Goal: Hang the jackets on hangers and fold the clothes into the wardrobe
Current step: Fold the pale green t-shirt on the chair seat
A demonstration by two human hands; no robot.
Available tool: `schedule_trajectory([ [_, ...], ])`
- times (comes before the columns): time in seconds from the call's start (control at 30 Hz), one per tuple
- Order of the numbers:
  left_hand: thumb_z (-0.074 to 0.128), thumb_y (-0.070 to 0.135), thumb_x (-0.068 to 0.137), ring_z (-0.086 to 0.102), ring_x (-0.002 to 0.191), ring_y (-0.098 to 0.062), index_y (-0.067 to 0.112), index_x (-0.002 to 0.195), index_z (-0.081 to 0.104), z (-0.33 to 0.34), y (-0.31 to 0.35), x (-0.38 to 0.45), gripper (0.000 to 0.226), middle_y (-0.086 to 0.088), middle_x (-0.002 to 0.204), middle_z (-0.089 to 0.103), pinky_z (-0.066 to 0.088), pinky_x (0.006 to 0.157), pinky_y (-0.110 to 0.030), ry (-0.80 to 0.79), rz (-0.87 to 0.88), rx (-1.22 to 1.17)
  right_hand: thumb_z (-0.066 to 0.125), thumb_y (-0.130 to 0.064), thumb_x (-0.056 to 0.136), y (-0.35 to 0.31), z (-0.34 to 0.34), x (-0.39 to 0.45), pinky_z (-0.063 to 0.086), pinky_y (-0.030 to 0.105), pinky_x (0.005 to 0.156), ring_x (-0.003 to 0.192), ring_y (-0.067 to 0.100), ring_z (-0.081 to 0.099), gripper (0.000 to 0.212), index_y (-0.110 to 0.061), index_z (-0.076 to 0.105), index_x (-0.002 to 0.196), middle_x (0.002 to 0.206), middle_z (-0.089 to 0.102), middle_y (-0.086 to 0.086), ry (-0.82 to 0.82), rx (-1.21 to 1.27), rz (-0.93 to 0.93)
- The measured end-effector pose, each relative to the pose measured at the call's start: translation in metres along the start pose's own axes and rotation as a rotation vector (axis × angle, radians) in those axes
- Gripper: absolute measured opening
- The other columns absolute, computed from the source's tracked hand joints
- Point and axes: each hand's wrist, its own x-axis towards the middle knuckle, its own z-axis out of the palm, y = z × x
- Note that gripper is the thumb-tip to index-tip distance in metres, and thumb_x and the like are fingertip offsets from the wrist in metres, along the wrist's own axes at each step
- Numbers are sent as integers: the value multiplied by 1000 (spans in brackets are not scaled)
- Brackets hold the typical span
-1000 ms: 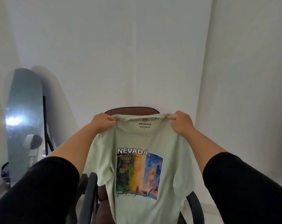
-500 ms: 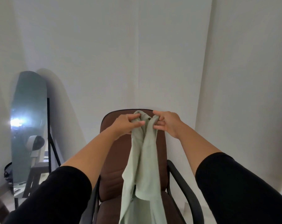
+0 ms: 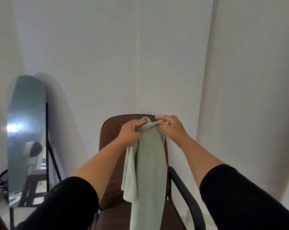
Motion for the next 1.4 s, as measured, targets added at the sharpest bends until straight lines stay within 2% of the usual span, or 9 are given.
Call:
schedule_trajectory([
  [0.13,41,-9,78,45,127,-16,20,127,58,0,-6,2,60,1,138,52,31,105,-20,-5,51,8,53,-5,83,4,-2,2,39,21,92,97,1,48,30,-19,71,103,103,56,-9,-87,-46,-72],
  [0.3,37,-13,77,48,124,-12,18,122,63,-3,-10,3,60,2,133,55,31,101,-15,-37,112,-33,65,-9,79,9,1,1,47,34,94,106,19,56,24,-24,67,98,111,60,-1,-297,-13,1],
  [0.53,41,-7,78,56,108,-10,23,113,67,-3,-26,2,54,4,118,64,42,99,-23,24,71,-39,47,-1,77,7,5,4,41,16,67,88,12,55,52,-26,64,119,104,63,-5,-403,-374,-78],
  [0.63,44,-1,83,59,96,-8,26,109,63,-6,-31,2,43,7,105,66,44,87,-21,68,31,-49,49,-3,76,12,4,6,37,22,56,70,18,49,22,-10,68,83,74,56,1,-300,-563,-128],
  [0.7,42,-1,83,57,91,-9,26,107,58,-9,-34,2,39,6,100,65,41,78,-15,69,51,-31,50,-4,75,13,2,8,27,28,52,58,18,35,17,-3,49,58,58,42,6,-133,-588,-157],
  [0.9,33,-5,85,48,85,-26,25,103,48,-9,-40,-1,39,-2,100,46,42,76,-33,-163,174,237,51,-9,84,-3,-1,21,27,25,65,75,23,44,18,1,66,83,69,44,2,5,-642,-223],
  [1.07,33,-3,84,51,84,-29,35,108,41,-2,-43,-4,46,-3,103,43,46,77,-39,-249,167,306,49,-9,87,-6,-3,25,34,24,72,95,30,55,26,-4,69,103,100,58,18,35,-642,-227],
  [1.27,38,2,83,56,79,-23,21,84,69,7,-53,-3,37,1,85,54,49,78,-33,-299,13,461,49,-8,88,1,-10,25,41,29,79,98,31,55,26,-5,70,103,103,57,19,57,-622,-181],
  [1.4,34,10,91,60,95,-27,24,110,69,16,-47,0,42,-3,114,63,48,90,-34,-195,-136,331,48,-6,87,9,-14,24,40,27,76,97,31,56,27,-6,70,102,103,57,19,54,-608,-155],
])
